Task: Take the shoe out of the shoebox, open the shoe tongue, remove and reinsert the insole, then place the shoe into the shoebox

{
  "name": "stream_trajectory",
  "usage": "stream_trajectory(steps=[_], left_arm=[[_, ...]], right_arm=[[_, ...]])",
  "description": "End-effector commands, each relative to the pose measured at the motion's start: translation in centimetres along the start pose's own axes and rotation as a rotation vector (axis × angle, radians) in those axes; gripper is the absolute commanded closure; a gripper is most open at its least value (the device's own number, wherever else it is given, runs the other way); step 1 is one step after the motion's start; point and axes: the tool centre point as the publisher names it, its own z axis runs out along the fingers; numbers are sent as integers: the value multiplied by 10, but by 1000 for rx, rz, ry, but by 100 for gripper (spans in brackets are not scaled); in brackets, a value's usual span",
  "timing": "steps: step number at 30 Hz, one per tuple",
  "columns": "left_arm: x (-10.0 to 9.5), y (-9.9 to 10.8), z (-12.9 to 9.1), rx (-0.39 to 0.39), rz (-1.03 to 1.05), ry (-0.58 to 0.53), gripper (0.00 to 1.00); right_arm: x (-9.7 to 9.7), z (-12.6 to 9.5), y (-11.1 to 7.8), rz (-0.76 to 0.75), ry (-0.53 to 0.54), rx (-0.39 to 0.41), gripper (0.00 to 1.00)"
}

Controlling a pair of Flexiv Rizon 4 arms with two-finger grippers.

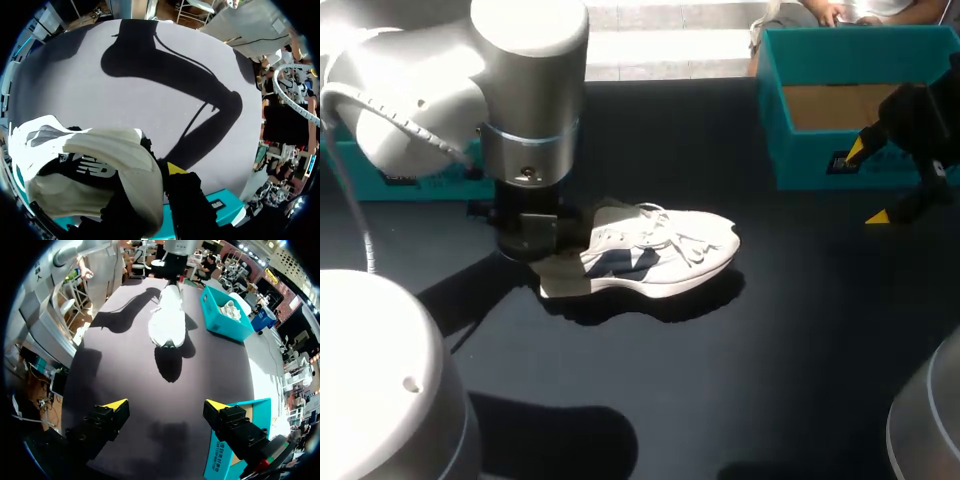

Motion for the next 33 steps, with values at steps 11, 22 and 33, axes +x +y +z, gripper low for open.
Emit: stream_trajectory(steps=[11, 22, 33], left_arm=[[-40, 4, 71, -22, -12, 24, 100], [-53, -1, 110, -46, 10, 52, 100], [-41, -1, 78, 23, -8, -66, 0]], right_arm=[[-1, 1, 1, 1, 3, 3, 0], [-1, 1, 1, 1, 3, 3, 0], [-1, 1, 1, 1, 3, 3, 0]])
